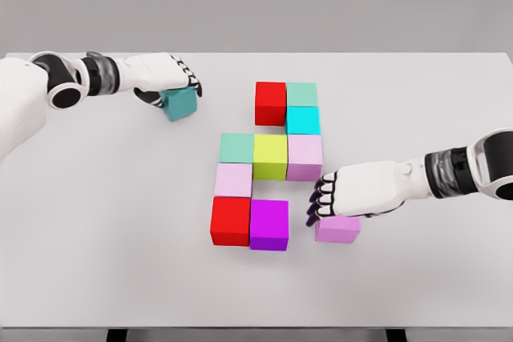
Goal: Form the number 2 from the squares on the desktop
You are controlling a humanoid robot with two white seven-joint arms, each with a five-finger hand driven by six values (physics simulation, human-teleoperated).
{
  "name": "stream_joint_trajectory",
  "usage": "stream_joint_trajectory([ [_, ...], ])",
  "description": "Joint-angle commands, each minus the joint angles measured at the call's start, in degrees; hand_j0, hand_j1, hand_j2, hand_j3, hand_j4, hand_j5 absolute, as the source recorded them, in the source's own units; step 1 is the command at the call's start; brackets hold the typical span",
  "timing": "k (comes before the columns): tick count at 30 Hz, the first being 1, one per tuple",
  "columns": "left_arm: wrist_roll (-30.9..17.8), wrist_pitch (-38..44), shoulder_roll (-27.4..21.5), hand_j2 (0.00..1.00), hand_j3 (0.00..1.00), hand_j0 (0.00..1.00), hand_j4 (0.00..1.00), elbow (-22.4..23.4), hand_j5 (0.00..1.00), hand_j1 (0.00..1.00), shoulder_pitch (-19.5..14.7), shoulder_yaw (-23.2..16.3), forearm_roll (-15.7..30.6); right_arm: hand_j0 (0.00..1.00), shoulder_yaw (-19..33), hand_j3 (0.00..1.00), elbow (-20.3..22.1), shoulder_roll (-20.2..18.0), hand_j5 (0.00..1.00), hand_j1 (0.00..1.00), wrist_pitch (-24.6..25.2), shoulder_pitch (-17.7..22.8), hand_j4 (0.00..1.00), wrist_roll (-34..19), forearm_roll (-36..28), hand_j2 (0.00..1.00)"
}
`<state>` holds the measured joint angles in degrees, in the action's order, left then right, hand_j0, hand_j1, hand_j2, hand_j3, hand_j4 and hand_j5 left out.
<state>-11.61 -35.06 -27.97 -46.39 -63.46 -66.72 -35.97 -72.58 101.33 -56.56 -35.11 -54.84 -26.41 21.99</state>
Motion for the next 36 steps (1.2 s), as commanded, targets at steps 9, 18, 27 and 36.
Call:
stream_joint_trajectory([
  [9,0.10,0.06,1.43,0.73,0.73,0.73,0.73,0.69,0.73,0.73,-1.23,0.19,0.37,0.99,2.36,0.99,0.01,-5.58,0.99,0.99,0.11,-0.18,0.99,0.13,-3.88,0.99],
  [18,0.10,0.06,3.54,0.73,0.73,0.73,0.73,0.69,0.73,0.73,-2.20,0.63,0.37,0.99,4.73,0.99,0.01,-7.95,0.99,0.99,0.11,-0.26,0.99,0.13,-5.20,0.99],
  [27,0.10,0.06,4.95,0.74,0.74,0.74,0.74,0.78,0.74,0.74,-2.29,1.51,0.28,0.99,7.19,0.99,-5.87,-10.24,0.99,0.99,0.11,-0.18,0.99,-0.22,-5.91,0.99],
  [36,0.10,0.06,5.65,0.82,0.82,0.82,0.82,3.76,0.82,0.82,-2.20,2.74,0.28,0.99,7.11,0.99,-8.34,-4.53,0.99,0.99,0.11,-0.18,0.99,-4.26,0.33,0.99],
])
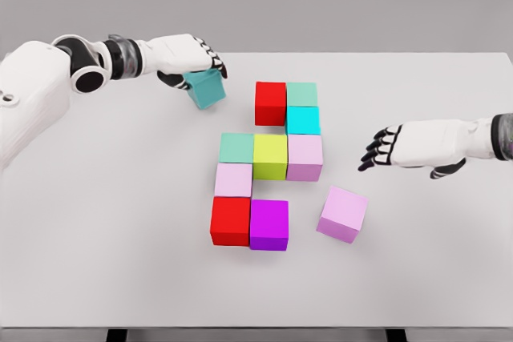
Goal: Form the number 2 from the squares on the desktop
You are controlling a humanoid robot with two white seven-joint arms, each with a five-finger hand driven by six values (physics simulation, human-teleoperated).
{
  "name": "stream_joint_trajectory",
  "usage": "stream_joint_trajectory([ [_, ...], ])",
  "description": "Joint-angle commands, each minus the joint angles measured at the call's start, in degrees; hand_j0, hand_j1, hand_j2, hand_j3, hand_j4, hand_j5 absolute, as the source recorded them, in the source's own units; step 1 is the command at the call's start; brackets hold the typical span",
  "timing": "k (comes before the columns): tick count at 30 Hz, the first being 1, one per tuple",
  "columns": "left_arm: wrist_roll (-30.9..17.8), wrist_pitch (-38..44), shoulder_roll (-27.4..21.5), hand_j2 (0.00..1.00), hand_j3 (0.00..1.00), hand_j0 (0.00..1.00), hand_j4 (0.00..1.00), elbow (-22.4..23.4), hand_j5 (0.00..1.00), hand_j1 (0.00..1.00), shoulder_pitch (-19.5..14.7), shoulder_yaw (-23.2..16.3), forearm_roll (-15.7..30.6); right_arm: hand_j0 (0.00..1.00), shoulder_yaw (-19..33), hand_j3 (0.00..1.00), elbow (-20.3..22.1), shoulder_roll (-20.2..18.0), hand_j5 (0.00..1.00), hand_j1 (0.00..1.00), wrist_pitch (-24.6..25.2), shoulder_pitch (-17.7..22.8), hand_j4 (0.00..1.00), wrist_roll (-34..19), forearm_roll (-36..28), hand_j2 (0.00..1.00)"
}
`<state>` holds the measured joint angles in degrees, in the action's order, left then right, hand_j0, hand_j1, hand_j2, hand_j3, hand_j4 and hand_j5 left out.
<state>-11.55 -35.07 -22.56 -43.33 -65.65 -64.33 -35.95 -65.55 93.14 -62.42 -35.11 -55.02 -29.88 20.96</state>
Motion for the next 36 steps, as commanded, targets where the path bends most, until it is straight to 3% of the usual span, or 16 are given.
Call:
stream_joint_trajectory([
  [1,0.03,0.07,0.41,0.84,0.84,0.84,0.84,0.88,0.84,0.84,0.00,0.35,0.27,0.99,-0.02,0.99,0.02,1.42,0.99,0.99,0.11,0.00,0.99,-1.15,1.53,0.99],
  [6,0.03,0.07,0.59,0.87,0.87,0.87,0.87,0.88,0.87,0.87,0.18,0.17,0.10,0.99,-0.63,0.99,0.02,3.27,0.99,0.99,0.11,0.09,0.99,-1.50,4.52,0.99],
  [9,0.12,0.07,0.59,1.00,1.00,1.00,1.00,0.88,1.00,1.00,0.09,0.26,0.45,0.99,-1.42,0.99,0.72,3.80,0.99,0.99,0.11,0.09,0.99,-1.50,4.79,0.99],
  [14,0.21,0.07,-0.12,1.00,1.00,1.00,1.00,0.79,1.00,1.00,0.18,1.49,1.15,0.99,-2.39,0.99,4.33,3.09,0.99,0.99,0.11,0.09,0.99,-1.50,4.79,0.99],
  [20,0.12,0.07,-6.09,1.00,1.00,1.00,1.00,-0.09,1.00,1.00,-0.09,1.75,1.94,0.99,-2.83,0.99,6.17,3.18,0.99,0.99,0.11,0.09,0.99,-1.59,4.79,0.99],
  [26,-0.05,0.07,-7.06,0.84,0.84,0.84,0.84,0.62,0.84,0.84,0.18,1.58,-0.34,0.99,-2.83,0.99,6.79,3.80,0.99,0.99,0.11,0.09,0.99,-1.85,4.79,0.99],
  [28,-0.05,0.07,-7.06,0.83,0.83,0.83,0.83,0.53,0.83,0.83,0.44,1.49,-0.70,0.99,-2.83,0.99,6.70,3.88,0.99,0.99,0.11,0.09,0.99,-1.85,4.79,0.99],
  [31,-1.02,0.07,-7.06,0.83,0.83,0.83,0.83,0.62,0.83,0.83,0.62,1.40,-0.78,0.99,-2.22,0.99,6.09,2.22,0.99,0.99,0.11,0.09,0.99,-1.76,4.52,0.99],
  [36,-1.02,0.07,-5.83,0.84,0.84,0.84,0.84,3.25,0.84,0.84,0.35,1.49,-1.14,0.99,-2.04,0.99,5.30,-4.29,0.99,0.99,0.11,0.09,0.99,-1.15,0.83,0.99],
])
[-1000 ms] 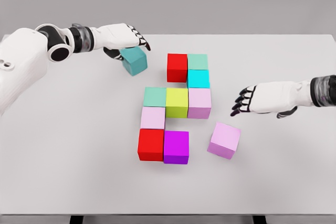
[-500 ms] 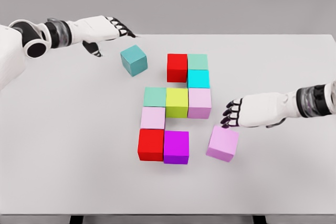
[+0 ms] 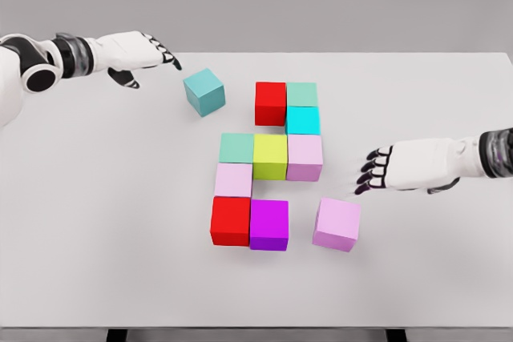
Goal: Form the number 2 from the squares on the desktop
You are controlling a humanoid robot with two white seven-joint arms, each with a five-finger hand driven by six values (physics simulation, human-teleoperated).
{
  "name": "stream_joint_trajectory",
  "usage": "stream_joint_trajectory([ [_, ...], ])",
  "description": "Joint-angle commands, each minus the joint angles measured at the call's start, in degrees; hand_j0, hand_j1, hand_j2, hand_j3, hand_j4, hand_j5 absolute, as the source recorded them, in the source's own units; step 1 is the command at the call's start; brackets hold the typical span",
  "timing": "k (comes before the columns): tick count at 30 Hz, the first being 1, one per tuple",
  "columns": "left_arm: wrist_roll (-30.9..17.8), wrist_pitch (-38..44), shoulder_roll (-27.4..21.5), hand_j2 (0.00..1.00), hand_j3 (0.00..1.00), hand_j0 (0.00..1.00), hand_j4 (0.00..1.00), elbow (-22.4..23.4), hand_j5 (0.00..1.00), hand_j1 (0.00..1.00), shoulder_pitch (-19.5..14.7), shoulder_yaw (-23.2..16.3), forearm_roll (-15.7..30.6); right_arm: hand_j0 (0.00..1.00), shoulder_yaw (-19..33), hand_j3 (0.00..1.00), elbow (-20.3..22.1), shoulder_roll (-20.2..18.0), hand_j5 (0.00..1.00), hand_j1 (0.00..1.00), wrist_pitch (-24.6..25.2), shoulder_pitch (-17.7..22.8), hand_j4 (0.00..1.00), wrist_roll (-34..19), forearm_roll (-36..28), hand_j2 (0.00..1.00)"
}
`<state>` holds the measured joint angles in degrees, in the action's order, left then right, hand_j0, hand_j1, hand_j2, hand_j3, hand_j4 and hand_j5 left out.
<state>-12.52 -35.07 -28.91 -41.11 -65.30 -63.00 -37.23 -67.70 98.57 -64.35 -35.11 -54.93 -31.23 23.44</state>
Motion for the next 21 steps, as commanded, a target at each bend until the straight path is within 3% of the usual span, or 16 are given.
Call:
stream_joint_trajectory([
  [1,-0.05,0.07,0.53,0.84,0.84,0.84,0.84,1.21,0.84,0.84,0.00,0.08,0.14,0.99,0.11,0.99,0.22,-3.33,0.99,0.99,0.11,0.00,0.99,0.20,-2.35,0.99],
  [6,-0.40,0.07,2.02,0.85,0.85,0.85,0.85,2.87,0.85,0.85,-0.26,0.08,0.14,0.99,-0.59,0.99,2.51,-5.70,0.99,0.99,0.11,0.00,0.99,0.20,-2.61,0.99],
  [21,-0.75,0.07,5.10,0.87,0.87,0.87,0.87,6.48,0.87,0.87,-0.62,0.16,-0.29,0.99,-9.56,0.99,2.60,-6.32,0.99,0.99,0.11,-1.67,0.99,0.29,-3.05,0.99],
])
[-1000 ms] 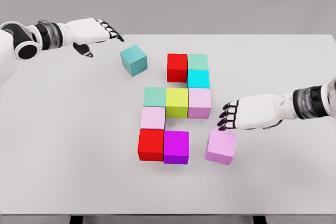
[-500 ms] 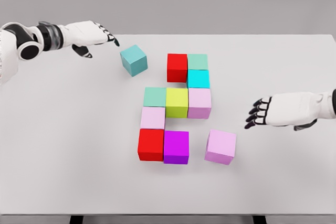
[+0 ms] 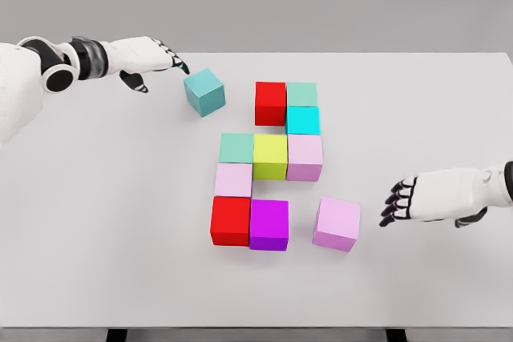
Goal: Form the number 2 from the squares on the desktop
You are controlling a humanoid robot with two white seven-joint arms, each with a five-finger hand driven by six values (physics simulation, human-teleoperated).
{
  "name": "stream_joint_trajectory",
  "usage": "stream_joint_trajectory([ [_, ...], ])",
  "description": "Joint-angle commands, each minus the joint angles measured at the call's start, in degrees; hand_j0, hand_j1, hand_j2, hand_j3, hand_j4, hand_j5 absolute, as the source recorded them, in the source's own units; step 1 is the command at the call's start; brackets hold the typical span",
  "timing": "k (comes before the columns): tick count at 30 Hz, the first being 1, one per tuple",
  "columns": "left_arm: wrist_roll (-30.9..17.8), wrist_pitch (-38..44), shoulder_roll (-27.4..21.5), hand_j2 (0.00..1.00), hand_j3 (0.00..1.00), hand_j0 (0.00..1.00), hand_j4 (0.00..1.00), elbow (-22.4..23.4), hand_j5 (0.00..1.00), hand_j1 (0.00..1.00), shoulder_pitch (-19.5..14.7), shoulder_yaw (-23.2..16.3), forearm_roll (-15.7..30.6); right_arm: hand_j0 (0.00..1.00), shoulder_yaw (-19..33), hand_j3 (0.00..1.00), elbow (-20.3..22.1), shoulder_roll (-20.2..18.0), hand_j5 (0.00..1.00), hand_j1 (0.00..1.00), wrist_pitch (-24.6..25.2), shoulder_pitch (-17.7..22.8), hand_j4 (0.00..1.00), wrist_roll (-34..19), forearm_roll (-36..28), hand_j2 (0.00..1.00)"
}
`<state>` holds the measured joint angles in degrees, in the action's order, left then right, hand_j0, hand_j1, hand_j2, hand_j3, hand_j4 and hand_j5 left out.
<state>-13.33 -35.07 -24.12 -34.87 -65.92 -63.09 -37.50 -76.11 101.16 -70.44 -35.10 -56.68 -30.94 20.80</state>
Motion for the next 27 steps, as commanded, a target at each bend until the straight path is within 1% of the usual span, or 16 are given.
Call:
stream_joint_trajectory([
  [1,0.06,0.07,0.39,0.87,0.87,0.87,0.87,0.24,0.87,0.87,0.00,0.24,-0.12,0.99,-1.15,0.99,0.09,-0.14,0.99,0.99,0.10,-0.01,0.99,0.09,-0.41,0.99],
  [5,-0.03,0.07,0.74,0.87,0.87,0.87,0.87,0.77,0.87,0.87,-0.09,0.16,-0.12,0.99,-1.15,0.99,0.09,0.57,0.99,0.99,0.10,-0.10,0.99,0.18,-1.38,0.99],
  [10,-0.03,0.07,1.53,0.87,0.87,0.87,0.87,1.03,0.87,0.87,-0.09,0.24,-0.47,0.99,-1.23,0.99,0.09,1.53,0.99,0.99,0.10,-0.89,0.99,0.18,-4.45,0.99],
  [15,-0.38,0.07,2.58,0.87,0.87,0.87,0.87,1.03,0.87,0.87,-0.18,0.24,-0.64,0.99,-1.23,0.99,0.09,3.29,0.99,0.99,0.10,-0.80,0.99,0.10,-4.54,0.99],
  [27,-0.65,0.07,4.69,0.87,0.87,0.87,0.87,1.03,0.87,0.87,-0.26,0.24,-1.70,0.99,-1.32,0.99,0.01,4.79,0.99,0.99,0.10,-0.80,0.99,-0.52,-3.40,0.99],
])
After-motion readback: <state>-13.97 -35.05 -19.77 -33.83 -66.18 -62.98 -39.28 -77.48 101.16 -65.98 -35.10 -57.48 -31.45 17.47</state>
